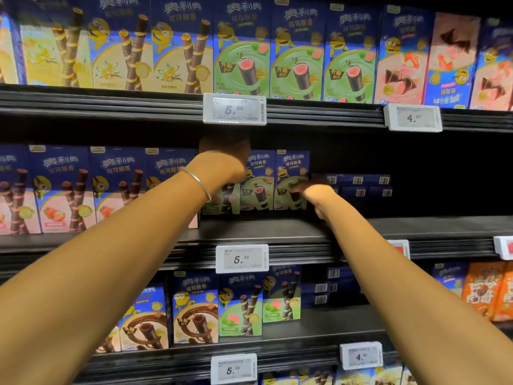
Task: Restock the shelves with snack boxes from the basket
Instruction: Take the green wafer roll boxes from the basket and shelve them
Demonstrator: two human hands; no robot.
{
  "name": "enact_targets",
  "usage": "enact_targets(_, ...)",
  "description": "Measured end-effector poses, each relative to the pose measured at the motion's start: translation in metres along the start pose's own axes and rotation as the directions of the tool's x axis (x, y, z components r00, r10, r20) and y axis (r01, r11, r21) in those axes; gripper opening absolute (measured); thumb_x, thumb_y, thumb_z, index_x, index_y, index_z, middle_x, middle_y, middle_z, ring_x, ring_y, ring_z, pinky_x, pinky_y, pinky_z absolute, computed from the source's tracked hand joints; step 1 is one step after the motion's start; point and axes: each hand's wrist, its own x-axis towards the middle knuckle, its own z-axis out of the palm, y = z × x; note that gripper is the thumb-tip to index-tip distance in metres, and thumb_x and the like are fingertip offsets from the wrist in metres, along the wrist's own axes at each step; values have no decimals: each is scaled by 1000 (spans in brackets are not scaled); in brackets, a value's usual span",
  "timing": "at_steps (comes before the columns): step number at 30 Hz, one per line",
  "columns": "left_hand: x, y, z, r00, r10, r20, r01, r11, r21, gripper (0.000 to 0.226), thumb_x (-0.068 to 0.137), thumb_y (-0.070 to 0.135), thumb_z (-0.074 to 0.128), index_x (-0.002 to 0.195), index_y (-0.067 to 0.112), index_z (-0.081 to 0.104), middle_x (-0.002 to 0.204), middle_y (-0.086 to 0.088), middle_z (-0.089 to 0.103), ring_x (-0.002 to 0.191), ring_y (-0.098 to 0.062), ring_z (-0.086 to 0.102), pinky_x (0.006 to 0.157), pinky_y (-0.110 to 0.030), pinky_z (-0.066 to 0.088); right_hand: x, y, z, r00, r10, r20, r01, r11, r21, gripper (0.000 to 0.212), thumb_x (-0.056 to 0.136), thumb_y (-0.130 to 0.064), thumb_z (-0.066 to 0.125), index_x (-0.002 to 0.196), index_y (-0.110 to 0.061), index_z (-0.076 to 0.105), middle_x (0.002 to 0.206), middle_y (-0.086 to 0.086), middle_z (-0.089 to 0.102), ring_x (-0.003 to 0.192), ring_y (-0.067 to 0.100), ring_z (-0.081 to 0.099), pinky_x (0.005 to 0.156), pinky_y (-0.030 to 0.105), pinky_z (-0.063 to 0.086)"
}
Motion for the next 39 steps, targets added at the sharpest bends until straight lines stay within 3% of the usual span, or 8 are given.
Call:
enact_targets(14,-202,30,107,815,-248,-524,-279,625,-730,40,101,33,67,138,18,60,135,1,66,128,-15,62,107,-30,48,-197,64,-56,884,-467,-2,398,752,526,29,92,-38,64,117,-24,65,116,2,74,110,18,71,87,37,60)
enact_targets(21,-382,60,275,897,-437,69,181,221,-958,16,103,40,65,119,37,69,111,-2,76,106,-26,73,91,-32,57,-283,262,13,932,-28,363,-183,827,532,15,96,-27,62,108,-22,69,103,9,76,97,29,74,78,36,60)
enact_targets(28,-555,69,441,417,-434,798,847,-134,-515,18,111,27,52,107,15,65,115,-14,73,111,-38,72,79,-33,57,-386,498,85,744,546,385,-583,812,-25,6,96,-14,66,95,-18,71,99,7,75,81,14,72,70,27,55)
enact_targets(32,-621,79,515,137,-338,931,910,-328,-253,42,113,38,43,128,3,60,120,-17,68,107,-34,65,83,-36,48,-434,617,124,717,583,382,-497,812,-307,13,94,-7,69,102,3,71,78,6,67,60,-2,58,60,9,41)
enact_targets(35,-663,94,574,48,-278,959,902,-401,-161,46,113,42,38,122,4,60,114,-19,66,101,-33,63,78,-35,47,-467,695,151,657,609,443,-479,792,-378,5,92,-7,68,89,-5,70,77,7,64,71,11,57,70,24,44)
enact_targets(36,-675,102,596,22,-254,967,895,-426,-132,45,114,43,37,116,6,61,109,-19,65,96,-32,63,74,-34,48,-469,720,161,517,647,560,-555,752,-356,17,86,-1,67,72,-10,71,65,6,61,63,13,56,63,26,45)
enact_targets(38,-698,119,645,-47,-218,975,879,-472,-64,44,112,48,37,104,13,63,97,-12,64,83,-26,62,72,-34,49,-480,783,177,735,486,474,-294,857,-423,26,75,-7,57,56,-16,73,52,3,61,53,6,61,50,19,44)
enact_targets(39,-709,128,671,-74,-213,974,875,-483,-39,44,112,50,38,105,15,64,94,-9,64,81,-25,61,77,-37,52,-489,813,186,668,589,456,-447,807,-387,28,81,-10,54,75,-16,80,67,6,68,64,3,65,52,11,41)
